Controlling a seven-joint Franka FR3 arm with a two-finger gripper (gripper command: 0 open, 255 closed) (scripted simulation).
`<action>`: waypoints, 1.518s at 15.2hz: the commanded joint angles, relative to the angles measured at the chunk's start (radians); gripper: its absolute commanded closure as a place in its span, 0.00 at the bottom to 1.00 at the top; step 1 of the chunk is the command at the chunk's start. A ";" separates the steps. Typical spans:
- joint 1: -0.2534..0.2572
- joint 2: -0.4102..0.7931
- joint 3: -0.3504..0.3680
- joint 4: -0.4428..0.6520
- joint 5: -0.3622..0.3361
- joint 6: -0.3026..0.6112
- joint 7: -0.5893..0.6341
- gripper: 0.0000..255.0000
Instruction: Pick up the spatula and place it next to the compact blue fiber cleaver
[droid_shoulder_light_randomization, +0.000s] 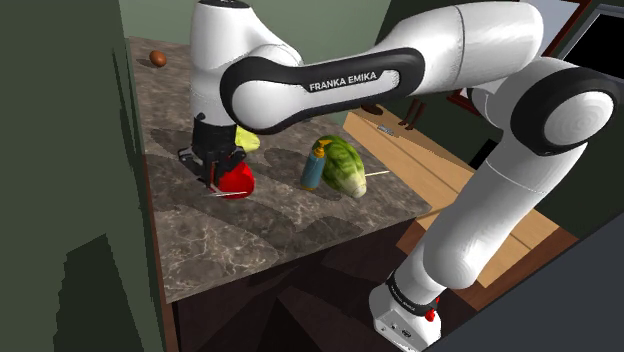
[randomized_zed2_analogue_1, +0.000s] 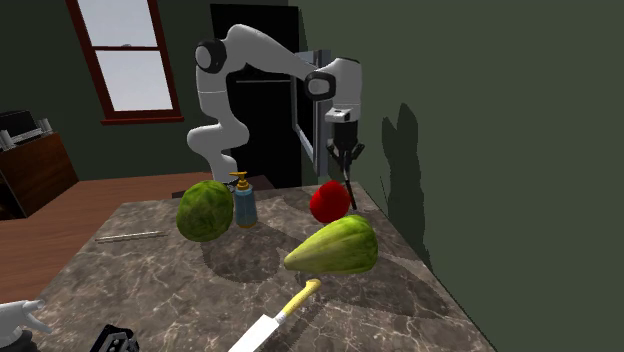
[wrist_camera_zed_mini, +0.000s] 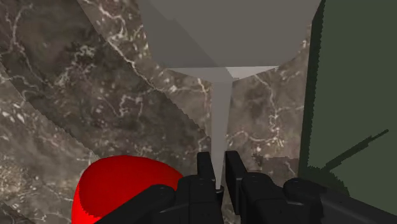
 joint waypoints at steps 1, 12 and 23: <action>0.000 -0.003 0.000 0.026 0.003 -0.029 -0.002 1.00; -0.002 -0.027 -0.001 0.150 0.020 -0.173 -0.020 1.00; -0.064 -0.103 -0.071 0.149 0.063 -0.231 -0.165 1.00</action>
